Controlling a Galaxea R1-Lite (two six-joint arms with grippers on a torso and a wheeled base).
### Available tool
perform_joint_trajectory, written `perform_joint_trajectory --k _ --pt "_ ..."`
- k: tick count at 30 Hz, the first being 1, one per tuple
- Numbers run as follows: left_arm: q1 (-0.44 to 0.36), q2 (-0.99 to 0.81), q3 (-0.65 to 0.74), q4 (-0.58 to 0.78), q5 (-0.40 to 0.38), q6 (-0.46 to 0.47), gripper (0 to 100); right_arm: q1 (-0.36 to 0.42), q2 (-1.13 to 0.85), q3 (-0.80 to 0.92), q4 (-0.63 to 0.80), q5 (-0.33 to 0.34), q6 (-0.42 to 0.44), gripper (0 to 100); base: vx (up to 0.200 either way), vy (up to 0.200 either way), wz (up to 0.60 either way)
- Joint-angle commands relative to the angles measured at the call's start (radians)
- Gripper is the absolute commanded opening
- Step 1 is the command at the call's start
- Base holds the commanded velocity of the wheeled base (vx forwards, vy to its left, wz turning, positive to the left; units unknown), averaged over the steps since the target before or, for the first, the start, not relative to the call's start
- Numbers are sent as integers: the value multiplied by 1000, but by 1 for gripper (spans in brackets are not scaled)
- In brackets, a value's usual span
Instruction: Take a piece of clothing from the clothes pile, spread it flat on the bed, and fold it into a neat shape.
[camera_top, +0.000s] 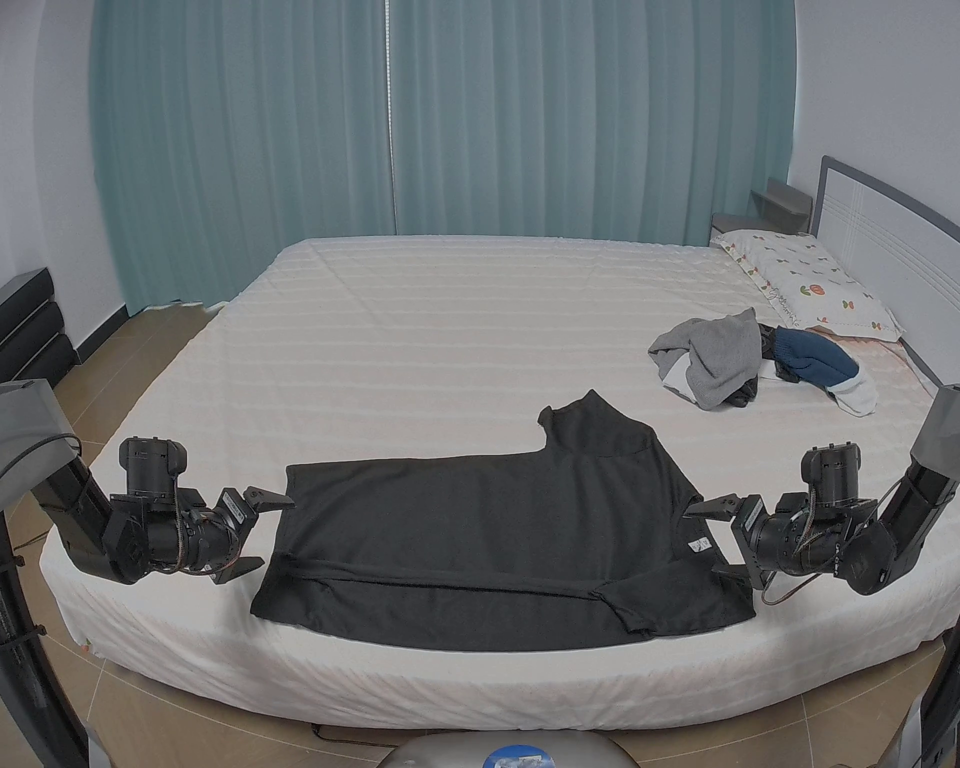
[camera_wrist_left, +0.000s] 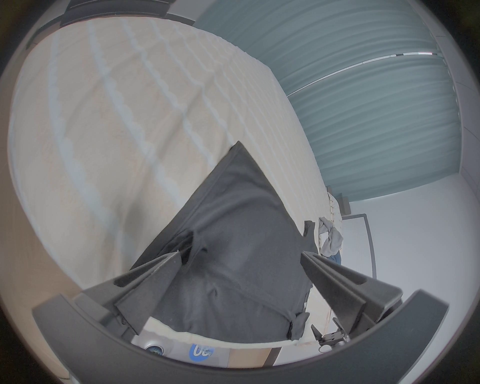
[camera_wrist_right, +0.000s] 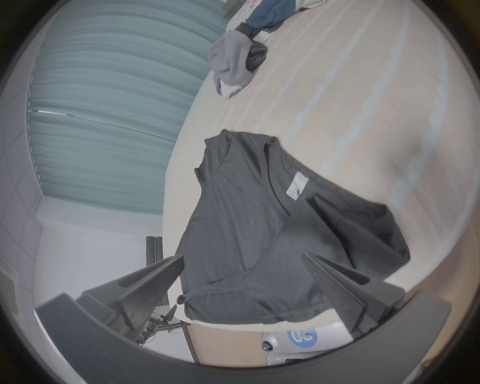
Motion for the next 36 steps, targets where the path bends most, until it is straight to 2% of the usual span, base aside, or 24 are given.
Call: perform_joint_trajectory --k 1,8,16,21,25,33,34,36 --pt "-3 -29 7 2 1 0 100 2 1 10 -2 1 0 100 0 0 0" --pt "-64 -118 68 4 9 10 100 2 3 11 -2 -1 -2 100 0 0 0" --pt "-236 -157 108 107 111 33 100 3 -2 24 -2 -1 -5 100 0 0 0" --pt "-308 -128 112 169 128 44 100 8 1 30 -3 -5 -8 100 0 0 0" --pt "-311 -102 103 219 137 92 100 9 4 30 -3 -5 -8 100 0 0 0" --pt "-307 -64 79 231 144 98 100 9 7 30 -3 -7 -10 100 0 0 0" --pt "-285 -29 47 229 182 98 100 9 9 28 -3 -7 -10 100 0 0 0" --pt "-270 -6 23 229 205 98 100 11 10 27 -3 -7 -10 100 0 0 0"
